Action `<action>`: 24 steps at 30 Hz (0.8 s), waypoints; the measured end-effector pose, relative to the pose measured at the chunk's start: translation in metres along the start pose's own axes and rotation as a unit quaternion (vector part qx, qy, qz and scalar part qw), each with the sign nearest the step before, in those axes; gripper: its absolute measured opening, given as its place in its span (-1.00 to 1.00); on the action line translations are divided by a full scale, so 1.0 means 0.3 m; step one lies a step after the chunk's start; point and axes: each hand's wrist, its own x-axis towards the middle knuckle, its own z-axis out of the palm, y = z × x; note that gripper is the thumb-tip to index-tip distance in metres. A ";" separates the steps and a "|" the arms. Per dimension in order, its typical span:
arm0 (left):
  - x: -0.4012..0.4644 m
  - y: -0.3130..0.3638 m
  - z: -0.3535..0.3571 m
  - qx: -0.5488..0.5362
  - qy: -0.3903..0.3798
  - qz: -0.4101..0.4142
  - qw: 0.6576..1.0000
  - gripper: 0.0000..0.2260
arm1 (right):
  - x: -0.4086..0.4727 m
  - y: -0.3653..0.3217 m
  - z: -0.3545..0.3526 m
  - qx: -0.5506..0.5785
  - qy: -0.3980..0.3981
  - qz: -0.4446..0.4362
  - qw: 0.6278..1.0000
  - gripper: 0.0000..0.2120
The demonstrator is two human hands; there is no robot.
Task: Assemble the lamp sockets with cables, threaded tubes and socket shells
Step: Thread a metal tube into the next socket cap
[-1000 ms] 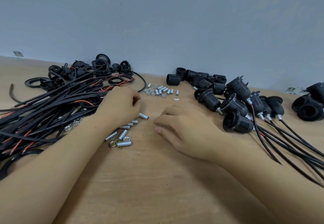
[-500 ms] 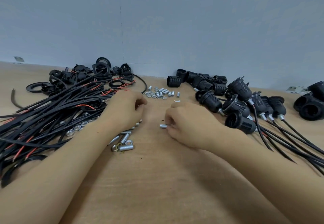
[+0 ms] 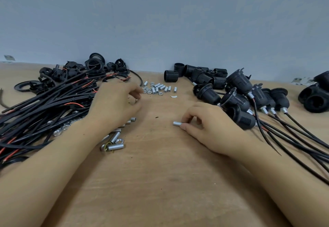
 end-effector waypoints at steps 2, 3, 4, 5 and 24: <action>-0.009 0.025 -0.015 -0.062 0.059 0.006 0.996 -0.82 | -0.002 0.005 0.003 0.016 0.012 0.000 1.000 -0.92; -0.017 0.042 -0.021 -0.135 0.068 -0.007 0.988 -0.84 | -0.002 0.007 0.002 0.033 0.029 0.006 0.999 -0.94; -0.027 0.064 -0.024 -0.227 0.061 -0.029 0.971 -0.85 | -0.002 0.007 0.001 0.067 0.051 0.017 0.996 -0.96; -0.039 0.088 -0.025 -0.318 0.043 -0.050 0.946 -0.84 | -0.003 0.003 -0.002 0.118 0.073 0.026 0.990 -0.98; -0.084 0.168 -0.009 -0.559 -0.074 -0.081 0.822 -0.81 | -0.015 -0.063 -0.017 0.315 0.201 -0.028 0.927 -0.83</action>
